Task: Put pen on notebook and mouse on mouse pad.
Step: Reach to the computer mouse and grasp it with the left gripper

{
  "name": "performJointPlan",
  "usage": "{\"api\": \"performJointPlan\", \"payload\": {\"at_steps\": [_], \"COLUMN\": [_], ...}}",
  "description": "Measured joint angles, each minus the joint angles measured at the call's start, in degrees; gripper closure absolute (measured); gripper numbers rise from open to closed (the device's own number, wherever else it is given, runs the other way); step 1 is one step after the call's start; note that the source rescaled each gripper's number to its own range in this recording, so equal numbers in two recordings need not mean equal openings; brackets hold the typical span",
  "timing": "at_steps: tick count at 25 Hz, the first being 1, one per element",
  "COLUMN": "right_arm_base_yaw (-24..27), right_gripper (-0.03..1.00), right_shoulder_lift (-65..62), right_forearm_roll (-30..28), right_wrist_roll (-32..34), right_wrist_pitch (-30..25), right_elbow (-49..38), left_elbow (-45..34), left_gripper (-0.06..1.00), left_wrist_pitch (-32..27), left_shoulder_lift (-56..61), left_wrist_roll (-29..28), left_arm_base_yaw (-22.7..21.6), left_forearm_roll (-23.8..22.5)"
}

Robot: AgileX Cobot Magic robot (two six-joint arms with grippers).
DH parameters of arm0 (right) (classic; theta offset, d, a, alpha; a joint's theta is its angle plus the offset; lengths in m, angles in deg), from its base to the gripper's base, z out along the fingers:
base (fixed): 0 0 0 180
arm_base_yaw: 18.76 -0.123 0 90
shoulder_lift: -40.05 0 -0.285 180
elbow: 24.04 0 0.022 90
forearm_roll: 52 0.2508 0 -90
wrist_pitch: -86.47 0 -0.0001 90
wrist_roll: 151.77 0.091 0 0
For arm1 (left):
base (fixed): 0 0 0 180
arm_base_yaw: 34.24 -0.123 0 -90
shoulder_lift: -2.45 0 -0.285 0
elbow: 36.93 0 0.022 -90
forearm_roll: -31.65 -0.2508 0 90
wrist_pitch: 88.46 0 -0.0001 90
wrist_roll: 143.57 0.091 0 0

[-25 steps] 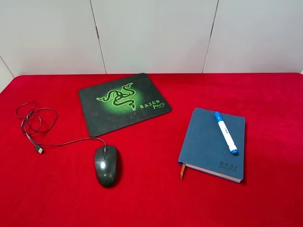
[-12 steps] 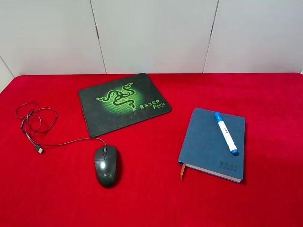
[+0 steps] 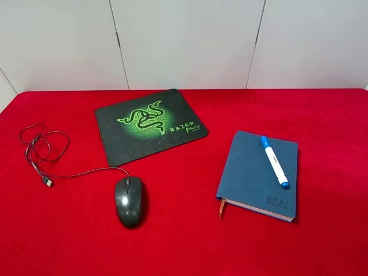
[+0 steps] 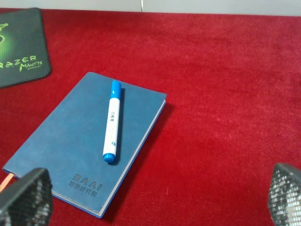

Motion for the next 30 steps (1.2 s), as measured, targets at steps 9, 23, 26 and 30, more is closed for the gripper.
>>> {"api": "performJointPlan", "payload": {"at_steps": [9, 23, 26, 30], "right_arm_base_yaw": [0.0, 0.0, 0.0, 0.0], "right_gripper": [-0.03, -0.03, -0.03, -0.03], "right_shoulder_lift": [0.0, 0.0, 0.0, 0.0], "right_forearm_roll": [0.0, 0.0, 0.0, 0.0], "right_wrist_roll": [0.0, 0.0, 0.0, 0.0], "right_wrist_pitch": [0.0, 0.02, 0.02, 0.02], "right_elbow": [0.0, 0.0, 0.0, 0.0], "left_elbow": [3.28, 19.22, 21.77, 24.04], "left_gripper": [-0.06, -0.06, -0.06, -0.06], "left_wrist_pitch": [-2.54, -2.92, -2.92, -2.92], "left_shoulder_lift": [-4.76, -32.64, -37.24, -43.61], "left_wrist_roll": [0.0, -0.06, -1.84, -4.58], "left_arm_base_yaw": [0.0, 4.66, 8.72, 11.61], "left_forearm_roll": [0.05, -0.12, -1.67, -3.56]}}
